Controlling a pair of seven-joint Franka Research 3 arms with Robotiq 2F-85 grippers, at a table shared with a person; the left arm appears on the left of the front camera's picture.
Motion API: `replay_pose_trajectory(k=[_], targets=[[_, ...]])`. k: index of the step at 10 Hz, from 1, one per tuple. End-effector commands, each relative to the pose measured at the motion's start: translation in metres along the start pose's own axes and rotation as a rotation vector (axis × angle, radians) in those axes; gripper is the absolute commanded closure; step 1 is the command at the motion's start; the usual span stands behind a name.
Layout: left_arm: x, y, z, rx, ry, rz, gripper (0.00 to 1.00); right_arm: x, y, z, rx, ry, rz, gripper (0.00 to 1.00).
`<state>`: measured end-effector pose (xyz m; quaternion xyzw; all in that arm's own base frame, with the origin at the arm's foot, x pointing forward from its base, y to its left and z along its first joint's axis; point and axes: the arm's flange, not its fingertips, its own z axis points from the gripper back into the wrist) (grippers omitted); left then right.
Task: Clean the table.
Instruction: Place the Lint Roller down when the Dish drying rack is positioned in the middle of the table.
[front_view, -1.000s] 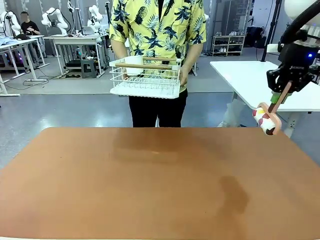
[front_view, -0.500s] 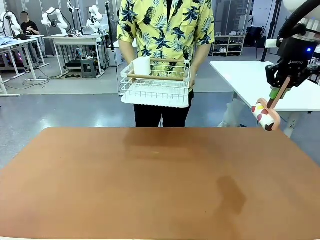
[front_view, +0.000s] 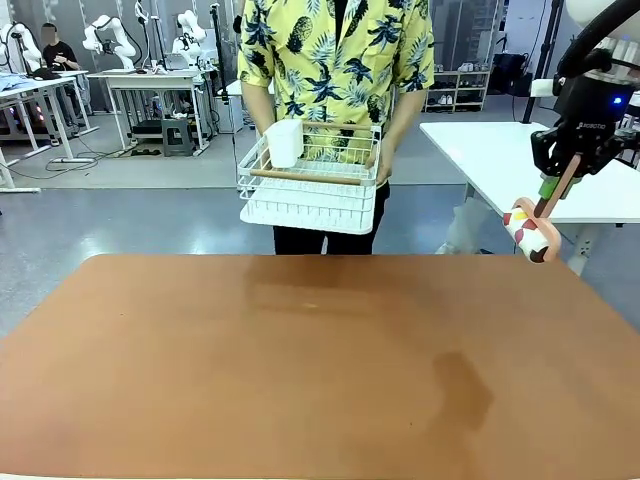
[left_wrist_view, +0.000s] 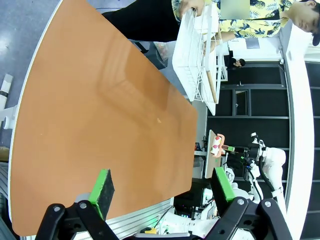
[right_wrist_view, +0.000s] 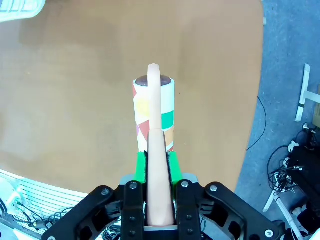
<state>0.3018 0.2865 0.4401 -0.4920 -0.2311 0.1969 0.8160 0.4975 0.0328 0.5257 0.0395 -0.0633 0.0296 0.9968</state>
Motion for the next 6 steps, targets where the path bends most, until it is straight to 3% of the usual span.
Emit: replay_pose_trajectory(k=[1,6], targets=[[-0.0004,-0.0007,0.0035,-0.020,-0.003,0.003,0.00,0.0022,0.0021,0.0043,-0.003,0.007,0.005,0.79],[-0.0004,-0.0007,0.0035,-0.020,-0.003,0.003,0.00,0.0022,0.0021,0.0043,-0.003,0.007,0.005,0.79]])
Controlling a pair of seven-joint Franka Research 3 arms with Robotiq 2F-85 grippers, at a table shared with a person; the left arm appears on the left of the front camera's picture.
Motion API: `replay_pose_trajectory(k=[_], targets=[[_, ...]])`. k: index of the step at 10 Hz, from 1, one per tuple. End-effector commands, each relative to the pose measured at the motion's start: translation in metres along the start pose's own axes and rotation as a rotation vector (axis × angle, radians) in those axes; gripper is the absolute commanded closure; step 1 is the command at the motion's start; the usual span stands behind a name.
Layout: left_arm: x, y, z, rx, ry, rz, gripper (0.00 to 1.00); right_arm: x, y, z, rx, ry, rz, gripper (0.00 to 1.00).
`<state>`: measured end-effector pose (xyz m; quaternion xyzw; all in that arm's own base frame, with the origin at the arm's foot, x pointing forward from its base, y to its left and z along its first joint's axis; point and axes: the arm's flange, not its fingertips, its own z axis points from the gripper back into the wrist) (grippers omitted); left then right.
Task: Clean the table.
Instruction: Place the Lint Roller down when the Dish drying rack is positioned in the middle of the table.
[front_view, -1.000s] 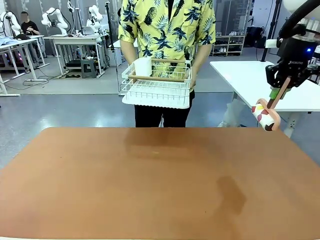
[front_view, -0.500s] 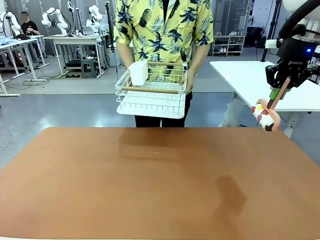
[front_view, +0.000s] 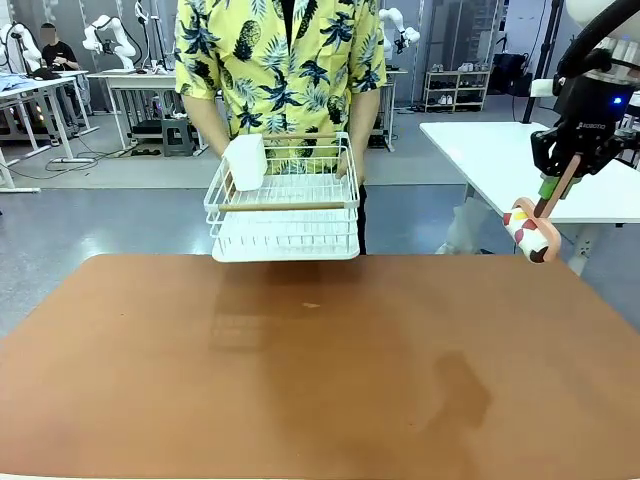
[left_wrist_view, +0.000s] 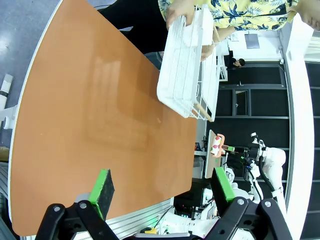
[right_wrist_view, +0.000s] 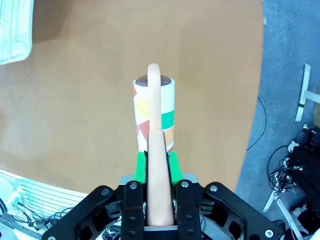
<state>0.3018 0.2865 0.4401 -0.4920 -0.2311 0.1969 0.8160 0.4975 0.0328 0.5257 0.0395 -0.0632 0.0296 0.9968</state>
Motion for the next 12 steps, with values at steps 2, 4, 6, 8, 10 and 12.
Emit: replay_pose_trajectory(k=[2,4,6,8,10,12], targets=[[-0.0004,-0.0007,0.0035,-0.020,-0.003,0.003,0.00,0.0022,0.0022,0.0043,-0.003,0.007,0.005,0.79],[-0.0004,-0.0007,0.0035,-0.020,-0.003,0.003,0.00,0.0022,0.0022,0.0043,-0.003,0.007,0.005,0.79],[-0.0004,-0.0007,0.0035,-0.020,-0.003,0.003,0.00,0.0022,0.0022,0.0043,-0.003,0.007,0.005,0.79],[-0.0004,-0.0007,0.0035,-0.020,-0.003,0.003,0.00,0.0022,0.0022,0.0043,-0.003,0.007,0.005,0.79],[-0.0004,-0.0007,0.0035,-0.020,-0.003,0.003,0.00,0.0022,0.0022,0.0043,-0.003,0.007,0.005,0.79],[-0.0004,-0.0007,0.0035,-0.020,-0.003,0.003,0.00,0.0022,0.0022,0.0043,-0.003,0.007,0.005,0.79]])
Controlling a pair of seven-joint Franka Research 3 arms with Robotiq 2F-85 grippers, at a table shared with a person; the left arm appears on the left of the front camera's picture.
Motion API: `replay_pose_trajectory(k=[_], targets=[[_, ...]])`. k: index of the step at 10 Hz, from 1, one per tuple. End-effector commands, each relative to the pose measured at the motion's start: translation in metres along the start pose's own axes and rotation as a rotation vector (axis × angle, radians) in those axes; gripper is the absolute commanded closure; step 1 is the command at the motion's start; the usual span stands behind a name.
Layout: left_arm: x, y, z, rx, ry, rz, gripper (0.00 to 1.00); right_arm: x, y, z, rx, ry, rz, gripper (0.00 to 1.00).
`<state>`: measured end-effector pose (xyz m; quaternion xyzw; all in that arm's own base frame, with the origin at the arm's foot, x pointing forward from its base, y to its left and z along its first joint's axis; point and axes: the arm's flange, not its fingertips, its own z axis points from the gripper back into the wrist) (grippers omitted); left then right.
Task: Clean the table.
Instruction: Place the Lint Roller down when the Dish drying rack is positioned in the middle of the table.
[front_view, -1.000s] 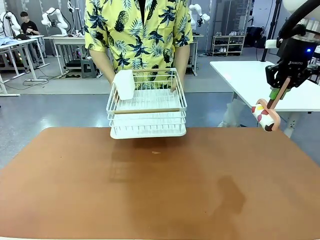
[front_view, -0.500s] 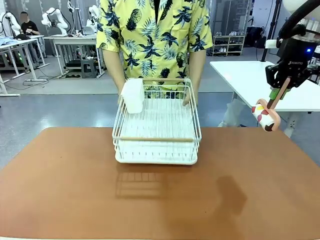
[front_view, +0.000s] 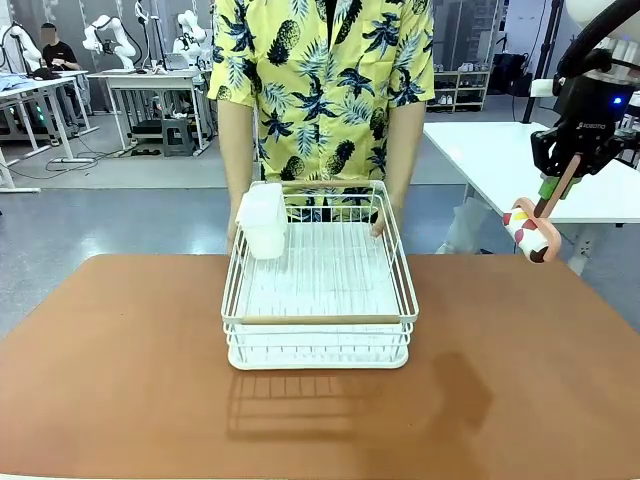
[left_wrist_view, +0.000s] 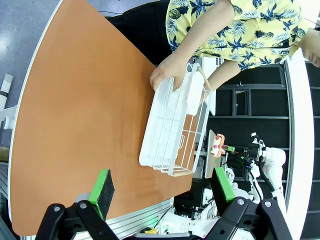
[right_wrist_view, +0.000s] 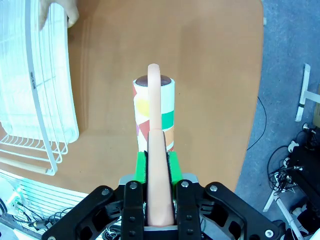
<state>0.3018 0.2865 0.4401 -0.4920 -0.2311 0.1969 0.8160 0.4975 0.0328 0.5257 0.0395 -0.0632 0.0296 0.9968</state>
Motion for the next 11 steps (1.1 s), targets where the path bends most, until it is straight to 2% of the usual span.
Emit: replay_pose_trajectory(k=[1,11], targets=[[-0.0004,-0.0007,0.0035,-0.020,-0.003,0.003,0.00,0.0022,0.0022,0.0044,-0.003,0.006,0.005,0.79],[-0.0004,-0.0007,0.0035,-0.020,-0.003,0.003,0.00,0.0022,0.0022,0.0044,-0.003,0.006,0.005,0.79]])
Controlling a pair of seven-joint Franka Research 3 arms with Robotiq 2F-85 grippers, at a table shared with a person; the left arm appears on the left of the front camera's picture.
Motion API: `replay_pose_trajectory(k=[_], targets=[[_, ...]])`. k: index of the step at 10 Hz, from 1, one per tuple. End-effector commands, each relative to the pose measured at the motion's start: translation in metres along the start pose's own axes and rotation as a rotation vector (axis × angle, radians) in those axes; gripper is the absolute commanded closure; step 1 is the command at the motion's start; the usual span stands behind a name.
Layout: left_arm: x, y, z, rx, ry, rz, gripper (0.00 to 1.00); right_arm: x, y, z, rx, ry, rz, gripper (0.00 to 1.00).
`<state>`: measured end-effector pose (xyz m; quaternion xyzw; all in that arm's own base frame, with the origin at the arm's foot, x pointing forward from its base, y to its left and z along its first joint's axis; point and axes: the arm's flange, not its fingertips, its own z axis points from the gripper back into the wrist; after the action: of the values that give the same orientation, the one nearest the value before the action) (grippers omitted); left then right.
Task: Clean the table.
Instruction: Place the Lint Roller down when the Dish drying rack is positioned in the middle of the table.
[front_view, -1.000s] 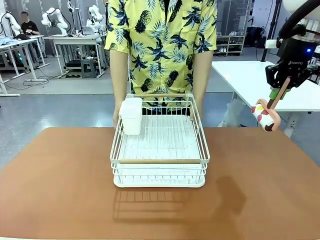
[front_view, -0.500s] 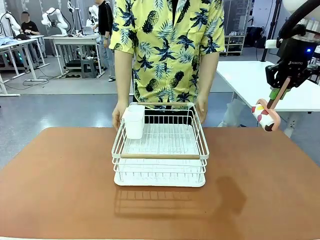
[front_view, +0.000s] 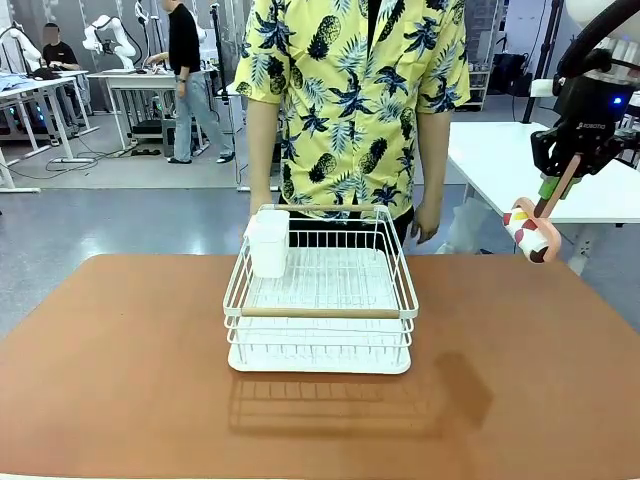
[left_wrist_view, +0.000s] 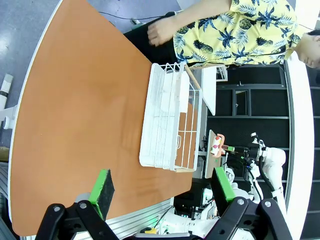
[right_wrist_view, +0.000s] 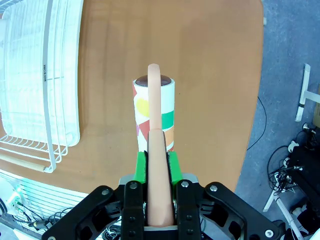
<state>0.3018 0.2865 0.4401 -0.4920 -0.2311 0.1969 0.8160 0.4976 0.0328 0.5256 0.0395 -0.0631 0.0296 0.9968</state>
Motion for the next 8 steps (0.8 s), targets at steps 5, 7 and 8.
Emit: replay_pose_trajectory(k=[5,7,8], targets=[[0.000,-0.001,0.003,-0.020,-0.003,0.003,0.00,0.002,0.002,0.004,-0.003,0.006,0.005,0.79],[0.000,-0.001,0.003,-0.020,-0.003,0.003,0.00,0.000,0.000,0.000,0.000,0.000,0.000,0.79],[0.000,-0.001,0.003,-0.020,-0.003,0.003,0.00,0.018,0.005,0.003,0.003,-0.084,-0.282,0.79]])
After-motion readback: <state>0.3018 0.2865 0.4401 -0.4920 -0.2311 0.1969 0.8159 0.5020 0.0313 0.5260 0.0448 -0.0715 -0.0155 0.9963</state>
